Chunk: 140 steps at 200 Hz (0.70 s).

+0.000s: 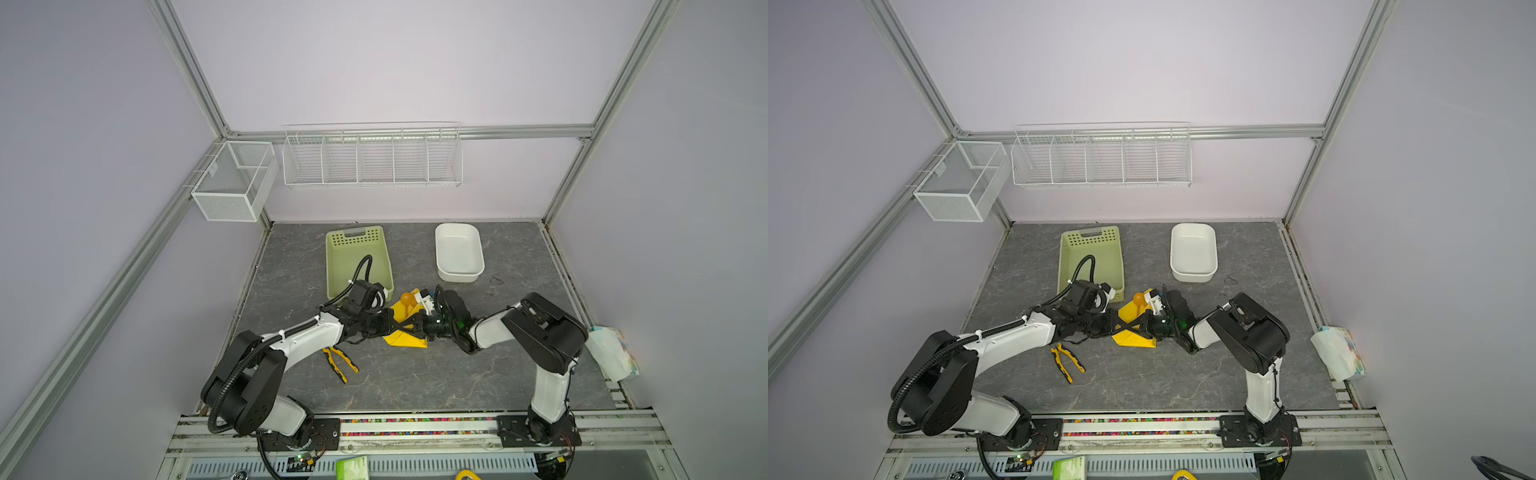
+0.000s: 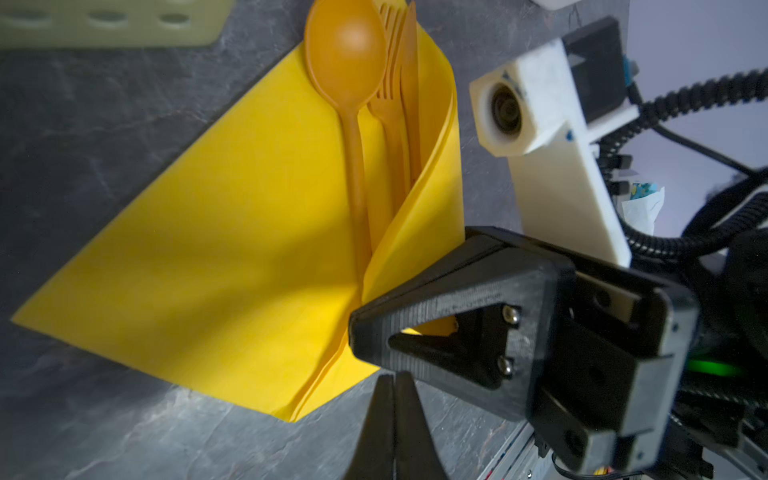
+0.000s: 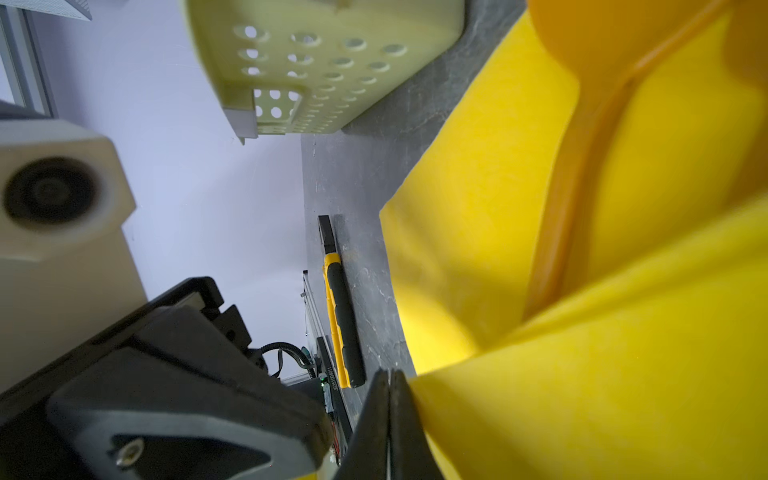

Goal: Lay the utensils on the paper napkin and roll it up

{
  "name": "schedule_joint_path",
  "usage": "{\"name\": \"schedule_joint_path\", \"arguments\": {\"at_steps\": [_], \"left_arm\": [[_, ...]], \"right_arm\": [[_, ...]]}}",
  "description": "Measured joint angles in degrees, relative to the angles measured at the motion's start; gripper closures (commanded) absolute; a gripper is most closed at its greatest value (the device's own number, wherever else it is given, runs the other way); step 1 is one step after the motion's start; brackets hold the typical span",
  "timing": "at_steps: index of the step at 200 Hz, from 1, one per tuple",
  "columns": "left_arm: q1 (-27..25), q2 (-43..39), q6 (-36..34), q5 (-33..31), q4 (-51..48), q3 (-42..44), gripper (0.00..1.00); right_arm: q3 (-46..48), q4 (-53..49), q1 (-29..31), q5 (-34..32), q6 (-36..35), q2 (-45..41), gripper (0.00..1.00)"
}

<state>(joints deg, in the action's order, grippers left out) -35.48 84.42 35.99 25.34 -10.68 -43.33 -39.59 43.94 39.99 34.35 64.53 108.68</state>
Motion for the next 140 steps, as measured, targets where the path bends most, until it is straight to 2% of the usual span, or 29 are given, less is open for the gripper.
{"name": "schedule_joint_path", "arguments": {"at_steps": [67, 140], "left_arm": [[0.5, 2.34, -1.11, 0.24, -0.39, -1.57, 1.0], [0.57, 3.93, -1.77, 0.66, -0.76, -2.45, 1.0]], "right_arm": [[-0.04, -9.29, -0.17, -1.55, -3.37, -3.23, 0.93], [-0.33, -14.73, -0.63, -1.57, -6.82, -6.23, 0.92]]}}
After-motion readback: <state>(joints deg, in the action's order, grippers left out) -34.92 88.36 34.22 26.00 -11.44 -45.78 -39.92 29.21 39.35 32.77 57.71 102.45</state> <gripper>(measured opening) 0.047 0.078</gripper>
